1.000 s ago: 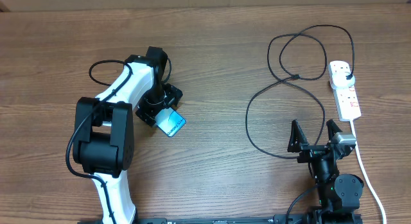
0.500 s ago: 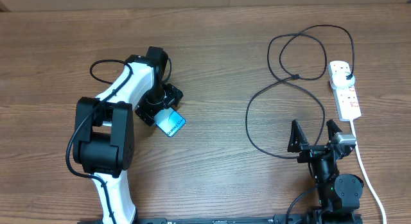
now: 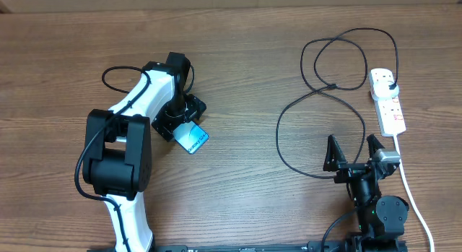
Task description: Plug charger to phone and switch on socket
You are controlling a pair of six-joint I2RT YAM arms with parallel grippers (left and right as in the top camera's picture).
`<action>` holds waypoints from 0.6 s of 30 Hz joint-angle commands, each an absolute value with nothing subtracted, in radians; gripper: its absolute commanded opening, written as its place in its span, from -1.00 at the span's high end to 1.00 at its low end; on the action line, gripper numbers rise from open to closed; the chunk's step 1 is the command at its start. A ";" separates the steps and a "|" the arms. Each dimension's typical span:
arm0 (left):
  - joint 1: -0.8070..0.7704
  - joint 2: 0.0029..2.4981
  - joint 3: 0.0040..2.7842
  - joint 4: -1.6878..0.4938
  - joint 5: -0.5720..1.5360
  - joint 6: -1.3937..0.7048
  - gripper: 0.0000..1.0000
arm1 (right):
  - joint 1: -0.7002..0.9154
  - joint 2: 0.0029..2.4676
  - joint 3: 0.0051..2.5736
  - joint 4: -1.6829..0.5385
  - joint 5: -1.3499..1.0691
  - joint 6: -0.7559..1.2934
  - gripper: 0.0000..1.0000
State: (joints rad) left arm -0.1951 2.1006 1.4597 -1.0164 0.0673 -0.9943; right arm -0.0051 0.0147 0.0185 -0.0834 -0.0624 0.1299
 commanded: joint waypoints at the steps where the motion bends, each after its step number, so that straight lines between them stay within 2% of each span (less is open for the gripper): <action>1: -0.197 2.181 1.427 -1.020 -0.033 -0.995 -1.00 | -0.004 0.005 0.008 -0.081 -0.053 0.122 -1.00; 3: -0.197 2.181 1.427 -1.020 -0.033 -0.995 -1.00 | -0.004 0.005 0.008 -0.081 -0.053 0.122 -1.00; 6: -0.197 2.181 1.427 -1.021 -0.033 -0.995 -0.84 | -0.004 0.005 0.008 -0.081 -0.053 0.122 -1.00; 18: -0.197 2.181 1.427 -1.020 -0.033 -0.995 -0.57 | -0.004 0.005 0.008 -0.081 -0.053 0.122 -1.00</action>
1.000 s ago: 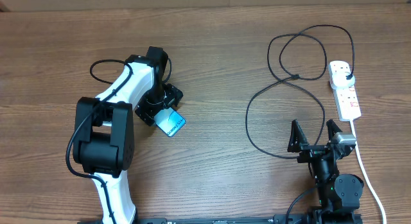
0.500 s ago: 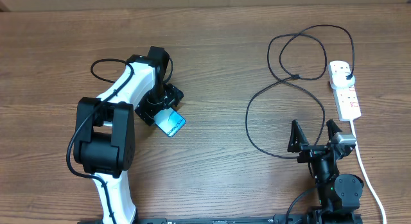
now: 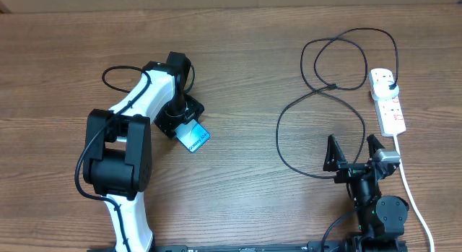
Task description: Plug charger to phone and switch on socket
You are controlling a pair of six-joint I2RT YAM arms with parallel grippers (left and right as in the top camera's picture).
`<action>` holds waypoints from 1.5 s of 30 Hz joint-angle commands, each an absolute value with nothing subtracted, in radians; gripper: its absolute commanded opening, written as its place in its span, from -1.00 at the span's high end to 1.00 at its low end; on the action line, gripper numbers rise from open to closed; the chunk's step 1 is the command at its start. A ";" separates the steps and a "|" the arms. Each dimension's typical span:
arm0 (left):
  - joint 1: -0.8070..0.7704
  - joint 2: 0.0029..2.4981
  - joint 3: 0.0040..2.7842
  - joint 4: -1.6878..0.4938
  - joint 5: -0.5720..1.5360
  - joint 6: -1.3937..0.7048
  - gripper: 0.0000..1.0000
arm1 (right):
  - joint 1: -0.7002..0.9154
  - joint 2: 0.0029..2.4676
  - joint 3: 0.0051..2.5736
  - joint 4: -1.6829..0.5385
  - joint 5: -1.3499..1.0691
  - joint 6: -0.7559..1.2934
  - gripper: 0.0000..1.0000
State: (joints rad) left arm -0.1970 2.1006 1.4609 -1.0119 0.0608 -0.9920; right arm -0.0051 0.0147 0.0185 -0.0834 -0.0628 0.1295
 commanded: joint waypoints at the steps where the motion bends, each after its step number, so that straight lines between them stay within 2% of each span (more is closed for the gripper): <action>1: -0.197 2.181 1.427 -1.020 -0.033 -0.994 -0.53 | -0.004 0.005 0.008 -0.081 -0.053 0.122 -1.00; 7: -0.207 2.181 1.427 -1.013 -0.033 -0.907 -0.46 | -0.004 0.005 0.008 -0.081 -0.053 0.122 -1.00; 13: -0.240 2.181 1.427 -0.978 -0.032 -0.733 -0.50 | -0.004 0.005 0.008 -0.080 -0.053 0.122 -1.00; 15: -0.254 2.181 1.427 -0.972 -0.033 -0.711 -0.61 | -0.004 0.005 0.008 -0.081 -0.053 0.122 -1.00; 18: -0.271 2.181 1.427 -0.962 -0.033 -0.710 -0.96 | -0.004 0.005 0.008 -0.081 -0.053 0.122 -1.00; 19: -0.276 2.181 1.427 -0.957 -0.033 -0.710 -1.00 | -0.004 0.005 0.008 -0.080 -0.053 0.122 -1.00; 45: -0.268 2.181 1.427 -0.982 -0.072 -0.868 -1.00 | -0.004 0.005 0.008 -0.081 -0.053 0.122 -1.00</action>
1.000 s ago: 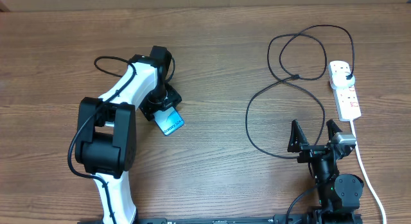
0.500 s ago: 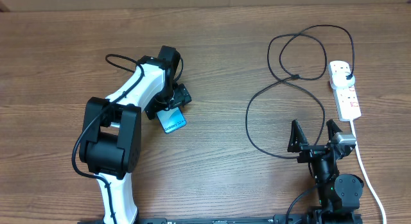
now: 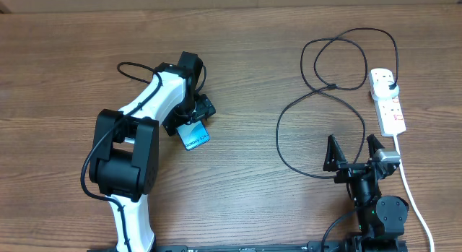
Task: Plug charger to phone and switch on socket
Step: 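Close the left gripper on the phone and lift it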
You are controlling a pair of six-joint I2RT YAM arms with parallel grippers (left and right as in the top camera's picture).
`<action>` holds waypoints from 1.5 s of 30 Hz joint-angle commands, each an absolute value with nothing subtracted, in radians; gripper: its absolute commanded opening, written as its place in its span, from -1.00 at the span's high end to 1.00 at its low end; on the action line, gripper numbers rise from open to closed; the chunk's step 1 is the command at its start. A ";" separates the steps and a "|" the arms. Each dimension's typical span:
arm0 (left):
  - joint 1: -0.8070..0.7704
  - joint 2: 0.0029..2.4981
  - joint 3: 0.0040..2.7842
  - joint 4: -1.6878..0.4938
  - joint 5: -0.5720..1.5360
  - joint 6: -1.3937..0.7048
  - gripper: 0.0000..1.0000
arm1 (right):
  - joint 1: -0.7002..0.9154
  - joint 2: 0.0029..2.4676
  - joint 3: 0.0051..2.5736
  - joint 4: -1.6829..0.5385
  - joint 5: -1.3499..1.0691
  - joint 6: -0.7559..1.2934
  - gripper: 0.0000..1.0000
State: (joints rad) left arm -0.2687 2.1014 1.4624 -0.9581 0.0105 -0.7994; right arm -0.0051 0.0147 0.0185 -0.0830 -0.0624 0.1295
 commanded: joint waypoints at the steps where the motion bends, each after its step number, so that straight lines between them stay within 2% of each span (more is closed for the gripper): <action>1: -0.267 2.181 1.427 -0.988 -0.080 -0.881 -1.00 | -0.004 0.005 0.008 -0.081 -0.053 0.122 -1.00; 11: -0.267 2.181 1.427 -0.991 -0.136 -0.920 -1.00 | -0.004 0.005 0.008 -0.081 -0.053 0.122 -1.00; 19: -0.267 2.181 1.427 -0.991 -0.194 -0.849 -0.99 | -0.004 0.005 0.008 -0.081 -0.053 0.122 -1.00; 33: -0.267 2.181 1.418 -0.974 -0.128 -0.879 -1.00 | -0.004 0.005 0.008 -0.081 -0.053 0.122 -1.00; 45: -0.267 2.181 1.266 -0.858 -0.030 -0.874 -1.00 | -0.004 0.005 0.008 -0.081 -0.053 0.122 -1.00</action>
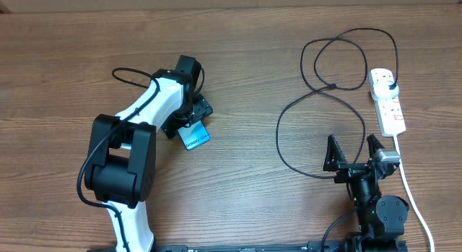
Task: Plug charger to phone and switch on socket
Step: 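Close the left gripper on the phone and lift it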
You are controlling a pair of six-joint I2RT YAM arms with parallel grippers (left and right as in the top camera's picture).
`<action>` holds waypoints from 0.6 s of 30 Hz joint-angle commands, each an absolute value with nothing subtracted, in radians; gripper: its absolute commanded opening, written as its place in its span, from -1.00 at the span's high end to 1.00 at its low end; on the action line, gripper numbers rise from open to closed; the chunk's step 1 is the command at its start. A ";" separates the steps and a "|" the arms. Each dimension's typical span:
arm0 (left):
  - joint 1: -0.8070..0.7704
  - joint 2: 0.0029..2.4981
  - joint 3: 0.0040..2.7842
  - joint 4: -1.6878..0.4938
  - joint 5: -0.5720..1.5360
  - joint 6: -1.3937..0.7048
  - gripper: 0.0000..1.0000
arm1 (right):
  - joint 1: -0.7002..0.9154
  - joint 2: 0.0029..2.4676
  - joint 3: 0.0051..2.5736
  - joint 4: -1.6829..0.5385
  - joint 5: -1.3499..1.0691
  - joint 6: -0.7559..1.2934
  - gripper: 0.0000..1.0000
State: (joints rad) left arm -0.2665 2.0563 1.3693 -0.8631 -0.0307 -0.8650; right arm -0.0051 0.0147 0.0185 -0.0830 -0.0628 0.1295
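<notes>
A small phone with a blue face lies at an angle at the tip of my left gripper. Its upper end is tucked under the fingers, which look shut on it. A black charger cable loops across the right half of the table from a plug in the white socket strip. Its near end runs in by my right gripper. That gripper stands open at the front edge with nothing between its fingers. The cable's connector tip is too small to make out.
The strip's white lead runs down the right side past the right arm's base. My left arm's white and black links take up the left front of the wooden table.
My left arm's elbow and wrist have shifted slightly to the left. The phone stays at the gripper's tip in nearly the same spot. The right arm, cable and strip have not moved.
My left gripper held the phone's end left of centre, and the phone was turned a little. Then the wrist was further right and back with the phone still at its tip. Now it has eased slightly left. The right gripper has stayed open at the front throughout.
</notes>
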 commanded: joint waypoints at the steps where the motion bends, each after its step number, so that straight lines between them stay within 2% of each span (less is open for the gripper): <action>1: -0.267 2.181 1.264 -0.857 -0.026 -0.874 -1.00 | -0.004 0.005 0.008 -0.081 -0.053 0.122 -1.00; 11: -0.267 2.181 1.263 -0.811 0.053 -0.735 -1.00 | -0.004 0.005 0.008 -0.081 -0.053 0.122 -1.00; 18: -0.267 2.181 1.263 -0.806 0.045 -0.730 -1.00 | -0.004 0.005 0.008 -0.081 -0.053 0.122 -1.00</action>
